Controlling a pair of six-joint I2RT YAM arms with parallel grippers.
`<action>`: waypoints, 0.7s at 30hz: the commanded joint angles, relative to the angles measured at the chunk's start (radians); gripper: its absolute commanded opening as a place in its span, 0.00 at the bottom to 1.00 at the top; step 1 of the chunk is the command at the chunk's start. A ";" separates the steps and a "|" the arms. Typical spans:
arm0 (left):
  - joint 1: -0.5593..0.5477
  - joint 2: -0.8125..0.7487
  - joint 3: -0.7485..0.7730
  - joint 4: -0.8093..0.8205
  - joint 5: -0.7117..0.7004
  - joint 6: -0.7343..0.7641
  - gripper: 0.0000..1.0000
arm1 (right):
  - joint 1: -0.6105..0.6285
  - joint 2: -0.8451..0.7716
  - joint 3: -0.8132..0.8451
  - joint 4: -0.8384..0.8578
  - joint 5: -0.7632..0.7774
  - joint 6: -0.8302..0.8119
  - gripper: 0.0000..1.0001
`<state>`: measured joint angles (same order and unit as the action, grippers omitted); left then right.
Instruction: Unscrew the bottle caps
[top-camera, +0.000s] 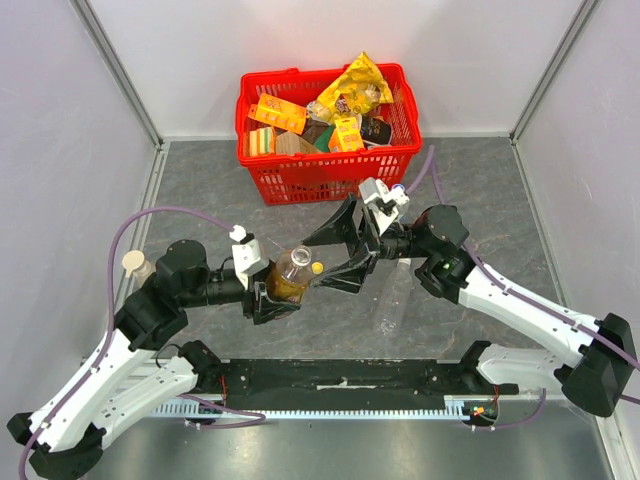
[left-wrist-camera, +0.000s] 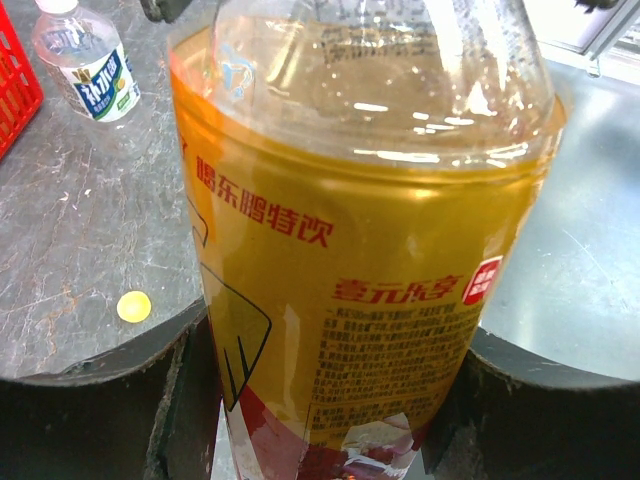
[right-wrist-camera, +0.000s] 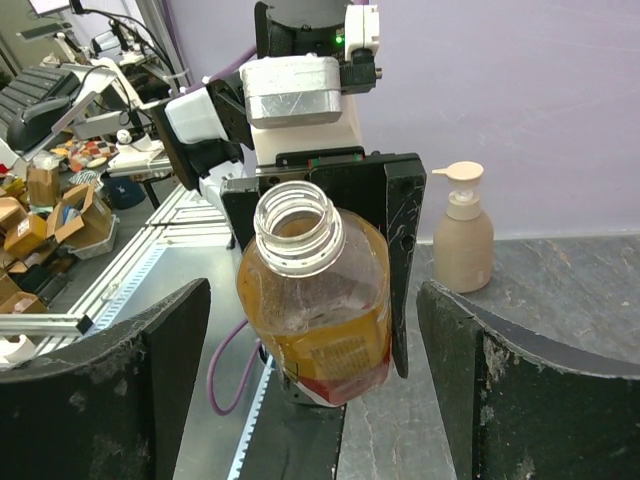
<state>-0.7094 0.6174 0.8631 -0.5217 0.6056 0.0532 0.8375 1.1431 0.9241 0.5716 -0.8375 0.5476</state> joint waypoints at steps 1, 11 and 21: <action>-0.001 0.004 0.004 0.048 0.034 0.013 0.40 | 0.000 0.004 0.047 0.140 0.006 0.072 0.90; -0.001 0.019 -0.018 0.074 0.045 0.004 0.40 | 0.002 0.037 0.039 0.234 0.006 0.138 0.87; -0.001 0.027 -0.018 0.083 0.048 0.005 0.40 | 0.014 0.064 0.044 0.221 0.000 0.126 0.67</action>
<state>-0.7090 0.6437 0.8436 -0.4908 0.6312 0.0532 0.8429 1.1980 0.9245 0.7563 -0.8371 0.6739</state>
